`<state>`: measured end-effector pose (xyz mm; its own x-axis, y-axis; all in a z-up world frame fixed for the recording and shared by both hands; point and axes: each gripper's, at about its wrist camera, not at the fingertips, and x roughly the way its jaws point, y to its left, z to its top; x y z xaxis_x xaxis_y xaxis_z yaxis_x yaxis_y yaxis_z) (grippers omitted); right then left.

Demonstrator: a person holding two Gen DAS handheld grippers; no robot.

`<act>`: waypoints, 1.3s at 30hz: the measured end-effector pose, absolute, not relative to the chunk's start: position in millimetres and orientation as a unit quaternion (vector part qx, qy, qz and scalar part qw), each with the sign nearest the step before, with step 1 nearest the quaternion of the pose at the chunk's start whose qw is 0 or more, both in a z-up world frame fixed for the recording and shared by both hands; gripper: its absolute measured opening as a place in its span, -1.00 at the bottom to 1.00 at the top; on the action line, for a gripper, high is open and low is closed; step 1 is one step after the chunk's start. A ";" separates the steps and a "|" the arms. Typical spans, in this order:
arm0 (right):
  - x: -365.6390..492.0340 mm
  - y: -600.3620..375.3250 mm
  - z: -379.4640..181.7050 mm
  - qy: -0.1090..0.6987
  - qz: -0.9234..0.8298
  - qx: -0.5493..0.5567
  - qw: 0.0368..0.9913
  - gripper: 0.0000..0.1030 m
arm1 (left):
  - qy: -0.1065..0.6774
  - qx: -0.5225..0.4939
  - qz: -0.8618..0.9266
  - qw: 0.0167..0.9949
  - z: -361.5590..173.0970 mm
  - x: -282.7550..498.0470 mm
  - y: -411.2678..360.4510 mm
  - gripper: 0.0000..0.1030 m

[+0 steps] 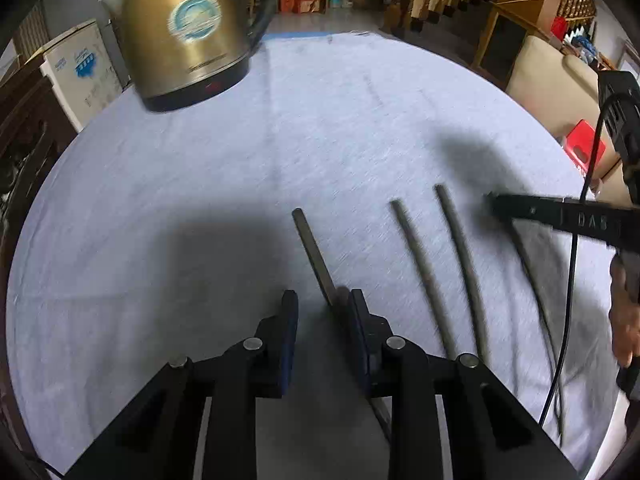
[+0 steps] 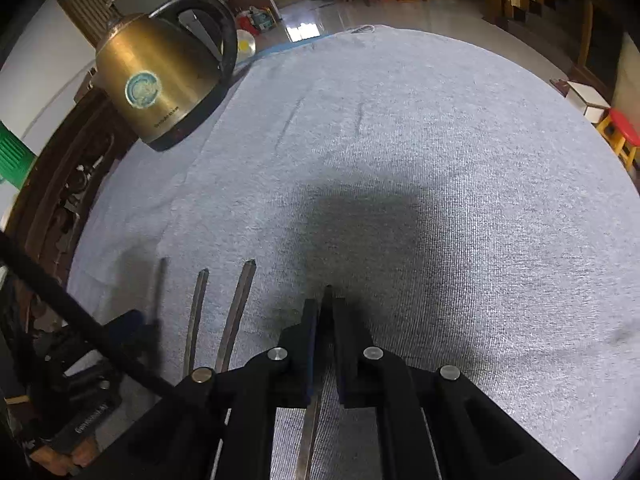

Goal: Organize utensils
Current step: 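Lift the chopsticks with both tools and carry them above the grey cup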

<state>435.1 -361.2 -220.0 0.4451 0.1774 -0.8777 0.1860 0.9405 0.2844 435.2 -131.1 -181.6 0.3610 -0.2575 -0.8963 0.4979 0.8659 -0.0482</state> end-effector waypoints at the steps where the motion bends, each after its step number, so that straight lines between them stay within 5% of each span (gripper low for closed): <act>1: 435.7 -359.4 -219.2 0.530 -0.005 0.167 0.832 -0.84 | 0.520 0.115 -0.230 0.814 -181.0 434.1 -125.3 -0.48; 3: 439.7 -355.7 -218.6 0.535 -0.007 0.157 0.830 -0.80 | 0.529 0.102 -0.228 0.811 -179.9 437.5 -115.5 -0.48; 7: 446.9 -343.0 -216.0 0.551 -0.017 0.118 0.826 -0.77 | 0.534 0.071 -0.212 0.816 -175.7 458.5 -108.2 -0.08; 12: 456.1 -321.6 -214.3 0.566 -0.032 0.055 0.822 -0.77 | 0.546 0.054 -0.204 0.811 -185.2 487.8 -118.4 -0.06; 14: 458.7 -311.0 -214.1 0.564 -0.031 0.020 0.825 -0.81 | 0.543 0.065 -0.201 0.813 -185.5 488.5 -124.8 -0.23; 16: 458.8 -306.4 -213.6 0.562 -0.026 0.004 0.827 -0.84 | 0.543 0.065 -0.198 0.813 -184.7 488.4 -125.8 -0.79; 17: 457.8 -306.1 -213.1 0.562 -0.023 0.009 0.827 -0.88 | 0.549 0.056 -0.201 0.810 -184.6 489.1 -123.6 -0.83; 24: 420.8 -338.4 -182.9 0.503 0.026 0.116 0.856 -0.88 | 0.519 0.012 -0.187 0.834 -159.4 463.4 -86.2 -0.86; 39: 248.4 -348.9 -67.9 0.254 0.001 0.157 0.954 -0.88 | 0.278 -0.068 -0.126 0.950 -7.7 301.6 20.2 -0.89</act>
